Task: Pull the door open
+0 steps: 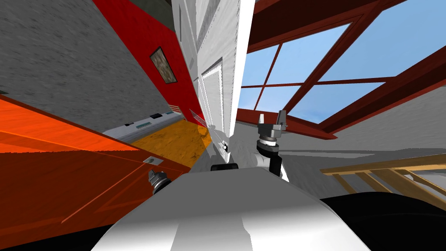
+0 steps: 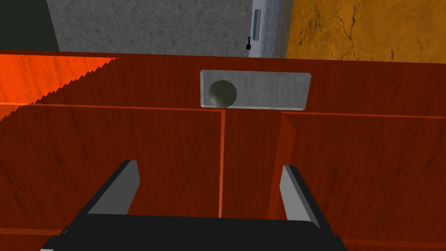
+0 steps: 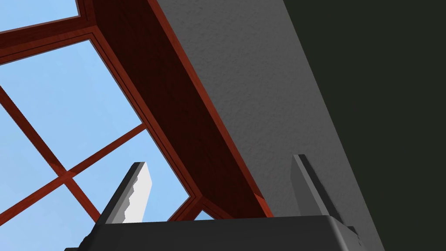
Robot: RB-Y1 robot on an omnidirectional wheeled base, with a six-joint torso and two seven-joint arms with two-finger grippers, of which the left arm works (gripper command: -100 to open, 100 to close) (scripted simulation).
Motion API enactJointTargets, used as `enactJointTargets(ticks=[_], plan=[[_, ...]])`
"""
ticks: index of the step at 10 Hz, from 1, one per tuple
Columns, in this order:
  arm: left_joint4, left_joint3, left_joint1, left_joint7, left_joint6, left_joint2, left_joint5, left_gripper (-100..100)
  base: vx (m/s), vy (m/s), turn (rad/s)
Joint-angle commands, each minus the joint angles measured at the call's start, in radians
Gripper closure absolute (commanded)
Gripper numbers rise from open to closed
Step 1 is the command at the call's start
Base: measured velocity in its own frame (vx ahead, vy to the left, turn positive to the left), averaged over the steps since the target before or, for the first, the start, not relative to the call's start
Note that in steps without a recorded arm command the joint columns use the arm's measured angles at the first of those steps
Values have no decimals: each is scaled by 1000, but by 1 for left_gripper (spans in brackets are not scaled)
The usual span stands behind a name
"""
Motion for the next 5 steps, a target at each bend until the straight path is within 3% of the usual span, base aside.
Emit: enactJointTargets(ticks=[1,5], plan=[[0,0,0,0,0,0,0,-100,8,-20,14],[0,0,0,0,0,0,0,-100,-4,6,3]])
